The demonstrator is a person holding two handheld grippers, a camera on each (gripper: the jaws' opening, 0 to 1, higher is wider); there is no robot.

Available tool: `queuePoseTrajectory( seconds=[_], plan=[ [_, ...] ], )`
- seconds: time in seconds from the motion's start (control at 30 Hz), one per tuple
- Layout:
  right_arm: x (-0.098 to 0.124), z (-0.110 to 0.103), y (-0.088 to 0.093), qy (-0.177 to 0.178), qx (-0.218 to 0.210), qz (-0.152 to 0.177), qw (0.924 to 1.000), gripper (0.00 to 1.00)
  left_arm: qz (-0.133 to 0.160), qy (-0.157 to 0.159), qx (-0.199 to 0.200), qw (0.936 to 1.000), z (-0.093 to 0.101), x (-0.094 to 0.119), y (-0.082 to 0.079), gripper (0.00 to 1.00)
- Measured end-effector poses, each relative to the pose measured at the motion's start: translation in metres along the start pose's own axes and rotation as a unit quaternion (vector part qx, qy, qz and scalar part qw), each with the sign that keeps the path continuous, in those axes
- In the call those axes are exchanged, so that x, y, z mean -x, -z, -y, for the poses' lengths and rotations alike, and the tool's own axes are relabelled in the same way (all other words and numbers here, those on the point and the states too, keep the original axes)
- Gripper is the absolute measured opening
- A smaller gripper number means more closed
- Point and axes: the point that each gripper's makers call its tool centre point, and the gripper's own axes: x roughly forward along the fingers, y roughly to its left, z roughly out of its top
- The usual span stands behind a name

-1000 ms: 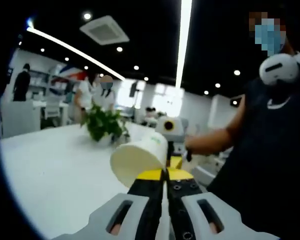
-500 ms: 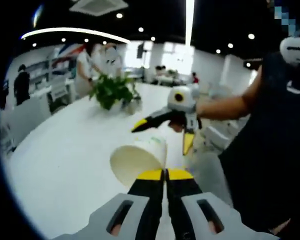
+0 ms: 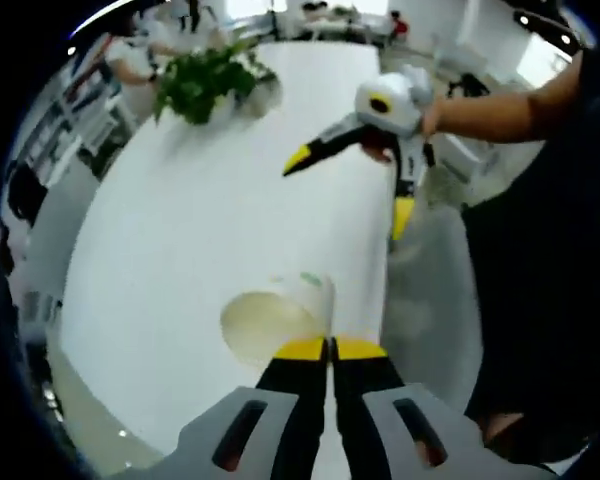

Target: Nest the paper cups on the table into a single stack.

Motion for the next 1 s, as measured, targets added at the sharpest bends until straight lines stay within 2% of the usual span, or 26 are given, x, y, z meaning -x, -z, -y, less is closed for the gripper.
queuePoseTrajectory(
  seconds=[0.2, 0.3, 0.37, 0.57, 0.7, 1.0],
  plan=[
    [0.005, -0.002, 0.013, 0.017, -0.016, -0.002, 0.9997, 1.00, -0.080, -0.008, -0.027, 0.9964, -0.003, 0.004, -0.007, 0.00],
    [0.009, -0.002, 0.021, 0.027, -0.022, -0.003, 0.9994, 1.00, -0.130, -0.029, -0.049, 0.9899, -0.012, -0.004, -0.008, 0.00],
    [0.012, -0.001, 0.025, 0.033, -0.024, -0.005, 0.9991, 1.00, -0.156, -0.025, -0.056, 0.9859, -0.011, -0.010, -0.009, 0.00],
    [0.023, 0.001, 0.032, 0.051, -0.034, -0.003, 0.9981, 1.00, -0.173, -0.031, -0.065, 0.9823, -0.012, -0.021, -0.020, 0.00],
    [0.026, 0.005, 0.036, 0.061, -0.041, -0.001, 0.9973, 1.00, -0.167, -0.033, -0.065, 0.9833, -0.016, -0.025, -0.026, 0.00],
    [0.029, 0.007, 0.038, 0.066, -0.049, 0.001, 0.9966, 1.00, -0.165, -0.043, -0.042, 0.9844, -0.025, -0.042, -0.027, 0.00]
  ],
)
